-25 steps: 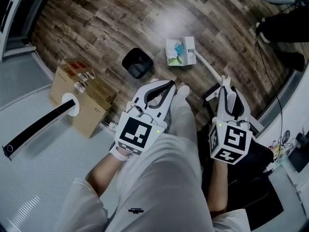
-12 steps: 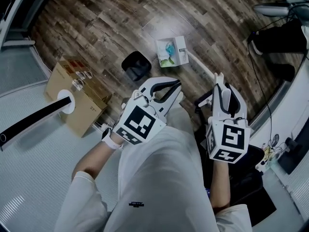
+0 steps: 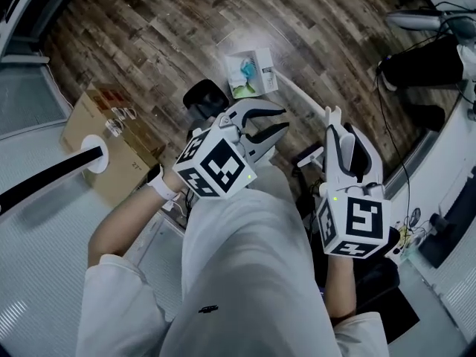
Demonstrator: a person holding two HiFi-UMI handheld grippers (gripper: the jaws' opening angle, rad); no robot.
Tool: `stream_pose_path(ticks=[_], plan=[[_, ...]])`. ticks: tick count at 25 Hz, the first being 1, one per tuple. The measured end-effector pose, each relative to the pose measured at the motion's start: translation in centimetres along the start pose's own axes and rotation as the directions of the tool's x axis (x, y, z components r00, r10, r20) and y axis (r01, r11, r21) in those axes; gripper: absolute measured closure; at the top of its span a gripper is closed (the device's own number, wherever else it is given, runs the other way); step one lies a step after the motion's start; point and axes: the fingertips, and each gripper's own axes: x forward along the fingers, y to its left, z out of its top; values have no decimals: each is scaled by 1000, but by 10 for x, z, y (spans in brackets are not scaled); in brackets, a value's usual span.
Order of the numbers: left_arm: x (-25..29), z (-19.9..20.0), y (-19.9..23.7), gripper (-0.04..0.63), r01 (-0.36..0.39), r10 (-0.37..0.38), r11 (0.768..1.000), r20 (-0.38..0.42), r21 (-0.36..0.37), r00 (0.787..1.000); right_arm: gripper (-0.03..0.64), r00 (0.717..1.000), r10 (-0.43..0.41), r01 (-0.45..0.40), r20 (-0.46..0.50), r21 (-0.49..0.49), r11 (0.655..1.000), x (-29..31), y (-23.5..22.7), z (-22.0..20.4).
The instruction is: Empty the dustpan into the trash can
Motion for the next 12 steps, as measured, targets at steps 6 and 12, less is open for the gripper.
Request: stream_pose_path(ticks=[6, 12], plan=[[17, 1, -1, 467, 81, -78, 991, -26, 103, 997, 500, 999, 45, -44, 14, -54, 998, -2, 19, 14], [27, 0, 3, 445, 123, -120, 983, -28, 137, 992, 500, 996, 93, -91, 16, -93, 991, 0, 37, 23]])
